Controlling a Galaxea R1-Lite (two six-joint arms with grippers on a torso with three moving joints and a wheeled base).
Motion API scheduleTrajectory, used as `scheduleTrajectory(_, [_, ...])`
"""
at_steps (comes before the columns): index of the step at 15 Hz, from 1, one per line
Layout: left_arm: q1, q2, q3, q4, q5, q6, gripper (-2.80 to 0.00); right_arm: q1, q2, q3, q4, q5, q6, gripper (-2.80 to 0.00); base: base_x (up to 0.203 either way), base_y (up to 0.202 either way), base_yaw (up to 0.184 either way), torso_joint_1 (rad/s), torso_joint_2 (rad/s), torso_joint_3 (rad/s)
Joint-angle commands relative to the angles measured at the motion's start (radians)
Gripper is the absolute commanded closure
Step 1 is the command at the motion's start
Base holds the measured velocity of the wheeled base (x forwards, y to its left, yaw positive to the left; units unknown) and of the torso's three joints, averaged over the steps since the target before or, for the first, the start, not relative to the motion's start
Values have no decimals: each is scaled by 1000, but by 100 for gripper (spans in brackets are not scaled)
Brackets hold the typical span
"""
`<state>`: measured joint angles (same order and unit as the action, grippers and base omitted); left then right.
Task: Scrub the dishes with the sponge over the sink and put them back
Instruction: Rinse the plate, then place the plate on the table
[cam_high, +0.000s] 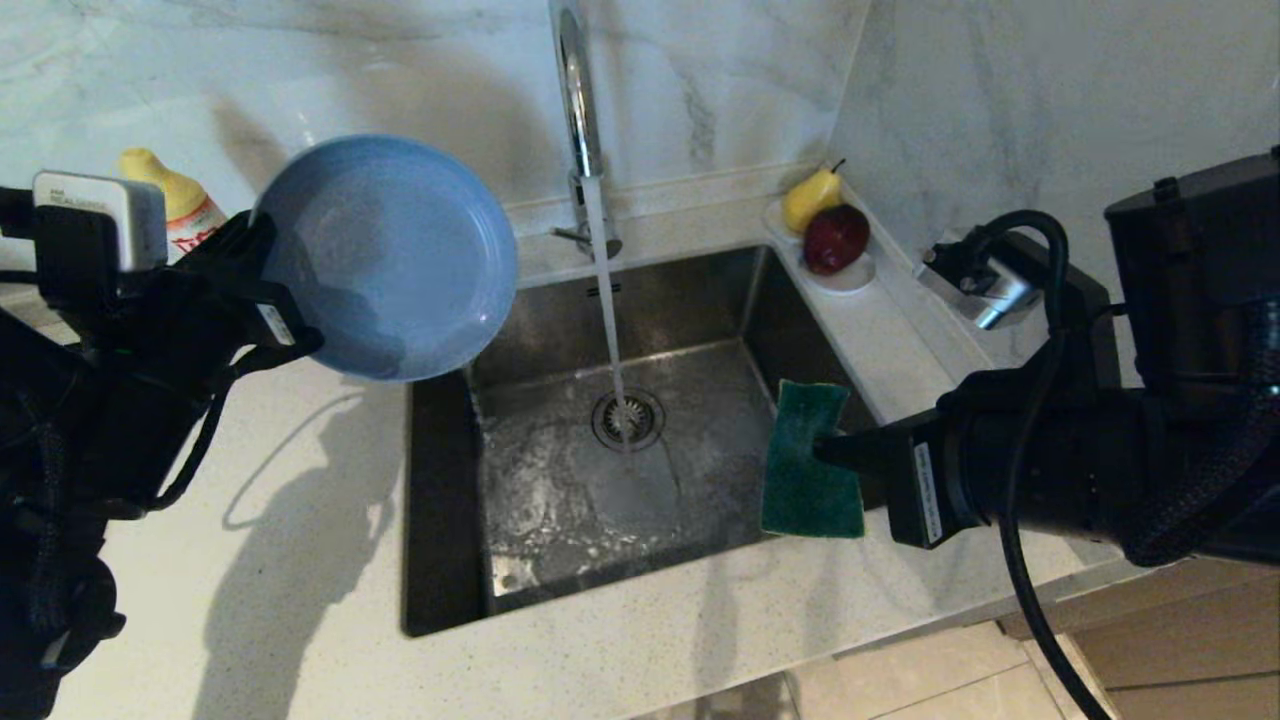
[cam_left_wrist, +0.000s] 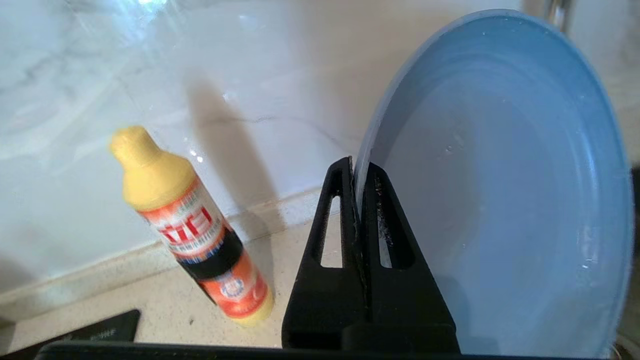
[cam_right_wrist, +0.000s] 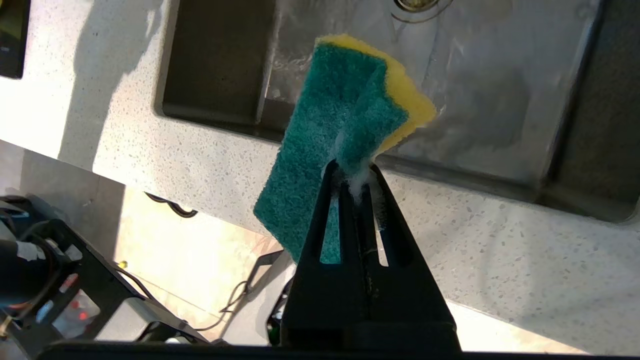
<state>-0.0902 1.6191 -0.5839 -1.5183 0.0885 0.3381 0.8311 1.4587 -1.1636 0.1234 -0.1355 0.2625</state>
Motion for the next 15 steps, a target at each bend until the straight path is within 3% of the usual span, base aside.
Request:
scheduleTrajectory(1, [1, -6, 43, -12, -3, -4, 0, -3, 12, -2, -1, -3, 11, 0, 0, 0, 0, 0, 0, 0])
scheduleTrajectory(3, [4, 2, 39, -6, 18, -11, 0, -3, 3, -1, 0, -3, 11, 0, 0, 0, 0, 0, 0, 0])
scheduleTrajectory(4, [16, 5, 36, 52, 53, -25, 0, -3, -4, 1, 1, -4, 12, 0, 0, 0, 0, 0, 0, 0])
scheduleTrajectory(6, [36, -1, 21, 230, 98, -120, 0, -3, -15, 7, 1, -4, 12, 0, 0, 0, 0, 0, 0, 0])
scheduleTrajectory(9, [84, -55, -92, 720, 110, -301, 0, -6, -33, 29, 1, -4, 12, 0, 0, 0, 0, 0, 0, 0])
scheduleTrajectory(10, [108, -76, -177, 924, 101, -394, 0, -15, -38, 39, 1, -4, 12, 0, 0, 0, 0, 0, 0, 0])
scheduleTrajectory(12, [204, -114, -344, 1226, -2, -637, 0, -36, -40, 48, 1, -1, 12, 0, 0, 0, 0, 0, 0, 0])
scheduleTrajectory(14, [321, -146, -398, 1350, -152, -753, 0, -47, -40, 50, 1, 1, 11, 0, 0, 0, 0, 0, 0, 0])
scheduleTrajectory(15, [364, -152, -405, 1370, -175, -767, 0, -50, -38, 48, 1, 1, 9, 0, 0, 0, 0, 0, 0, 0])
